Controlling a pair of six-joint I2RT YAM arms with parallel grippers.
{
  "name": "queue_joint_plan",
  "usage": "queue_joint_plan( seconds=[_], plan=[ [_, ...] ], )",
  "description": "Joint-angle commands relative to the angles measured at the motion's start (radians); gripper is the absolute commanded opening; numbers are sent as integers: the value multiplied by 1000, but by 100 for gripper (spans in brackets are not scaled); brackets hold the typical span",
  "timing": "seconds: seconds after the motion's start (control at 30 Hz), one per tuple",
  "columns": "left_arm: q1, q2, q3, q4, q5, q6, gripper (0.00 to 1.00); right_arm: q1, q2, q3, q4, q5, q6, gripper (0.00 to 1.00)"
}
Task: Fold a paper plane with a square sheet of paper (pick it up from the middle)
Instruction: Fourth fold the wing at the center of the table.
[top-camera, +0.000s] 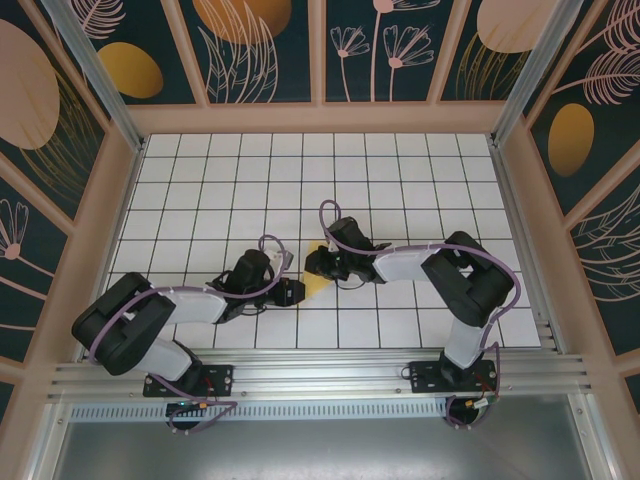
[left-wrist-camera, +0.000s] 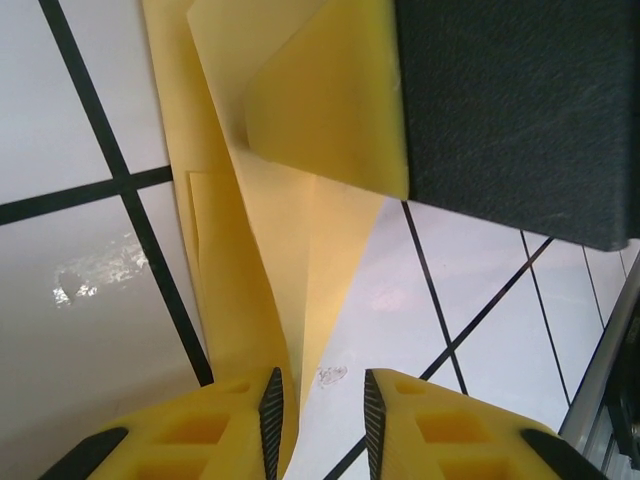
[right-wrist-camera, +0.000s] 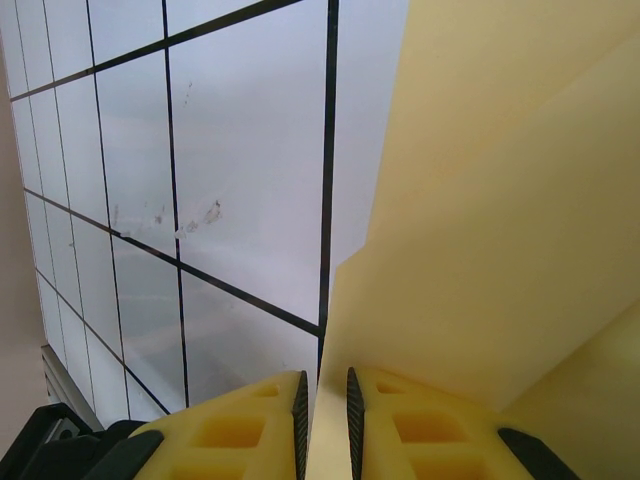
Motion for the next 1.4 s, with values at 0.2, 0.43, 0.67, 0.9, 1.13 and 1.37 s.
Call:
queue_joint_plan(
  seconds=[0.2, 0.43, 0.67, 0.9, 1.13, 1.37],
  plan=[
    [5, 59, 32, 22, 33, 40, 28, 5, 14, 33, -10, 9, -14, 22],
    [5, 58, 32, 0, 6, 42, 19, 5, 17, 33, -12, 9, -16, 22],
    [5, 60, 34, -15, -25, 45, 14, 4, 12, 33, -19, 12, -18, 22],
    [5, 26, 33, -11, -35, 56, 24, 4, 11, 33, -19, 11, -16, 22],
    [3, 57, 60, -43, -58, 103, 25, 5, 18, 39, -19, 10, -16, 23],
    [-8, 56, 63, -67, -98, 110, 25, 5, 17, 38, -21, 11, -16, 23]
  ],
)
